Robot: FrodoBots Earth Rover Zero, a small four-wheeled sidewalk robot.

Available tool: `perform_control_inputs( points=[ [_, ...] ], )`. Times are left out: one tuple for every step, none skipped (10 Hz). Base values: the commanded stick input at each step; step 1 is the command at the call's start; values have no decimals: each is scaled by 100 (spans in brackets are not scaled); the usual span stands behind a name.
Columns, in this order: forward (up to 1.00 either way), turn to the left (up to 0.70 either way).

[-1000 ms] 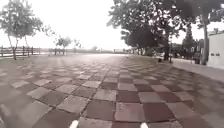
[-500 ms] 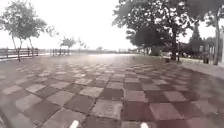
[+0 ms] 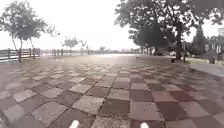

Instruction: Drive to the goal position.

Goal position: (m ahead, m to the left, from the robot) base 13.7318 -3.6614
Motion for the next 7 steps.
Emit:
perform_control_inputs(
  points=[
    [70, 0],
    [70, 0],
    [70, 0],
    [70, 0],
    [70, 0],
    [70, 0],
    [70, 0]
  ],
)
